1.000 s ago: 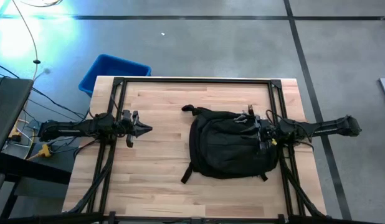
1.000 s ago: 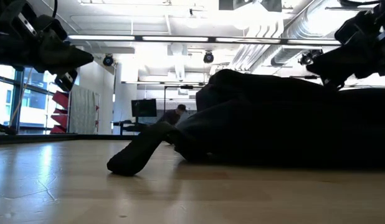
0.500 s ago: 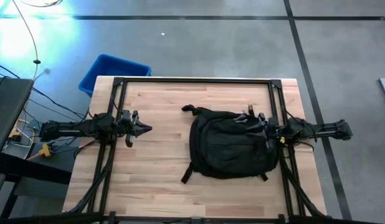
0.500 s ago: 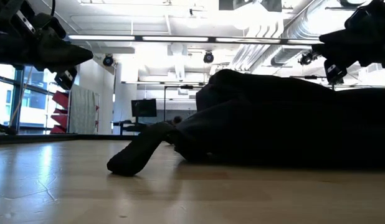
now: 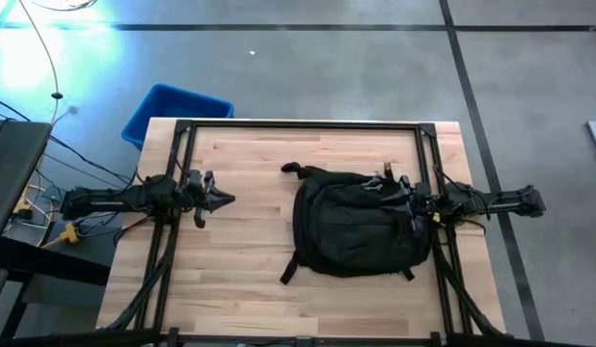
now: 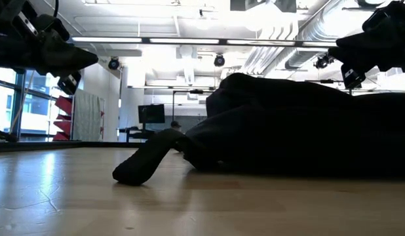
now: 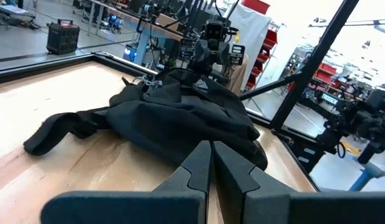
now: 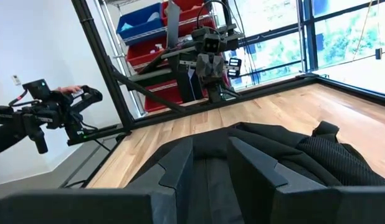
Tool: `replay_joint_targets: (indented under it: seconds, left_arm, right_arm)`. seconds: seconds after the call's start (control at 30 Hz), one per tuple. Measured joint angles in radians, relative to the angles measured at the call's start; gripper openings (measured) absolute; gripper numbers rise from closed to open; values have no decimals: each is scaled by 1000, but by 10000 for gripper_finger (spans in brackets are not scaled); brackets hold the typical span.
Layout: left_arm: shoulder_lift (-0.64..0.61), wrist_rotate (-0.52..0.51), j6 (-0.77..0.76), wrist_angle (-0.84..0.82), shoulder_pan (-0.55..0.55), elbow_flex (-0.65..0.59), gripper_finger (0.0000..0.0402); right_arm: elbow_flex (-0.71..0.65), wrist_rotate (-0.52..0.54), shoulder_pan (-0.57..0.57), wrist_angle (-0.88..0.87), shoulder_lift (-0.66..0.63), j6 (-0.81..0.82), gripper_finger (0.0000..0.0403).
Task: Unpack backpack
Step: Return to Home Position
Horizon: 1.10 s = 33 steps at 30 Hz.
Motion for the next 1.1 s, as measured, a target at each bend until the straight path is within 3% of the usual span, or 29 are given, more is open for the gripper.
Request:
replay_joint_targets:
  seconds: [0.2,0.4,0.63,0.77,1.1]
  left_arm:
    - [-39,2,0,26,38,1,0]
    - [-39,2,11,33,106,1,0]
    - [-39,-9,320,3,149,1,0]
    - [-39,23,400,1,131,1,0]
    - [-39,34,355,1,-29,1,0]
  right_arm:
    - [0,0,0,0,0,-3,87]
    - [0,98,0,83,-2,-84,87]
    - [0,98,0,62,2,-79,87]
    - [0,98,0,63,2,-79,87]
    - [0,98,0,55,3,-79,87]
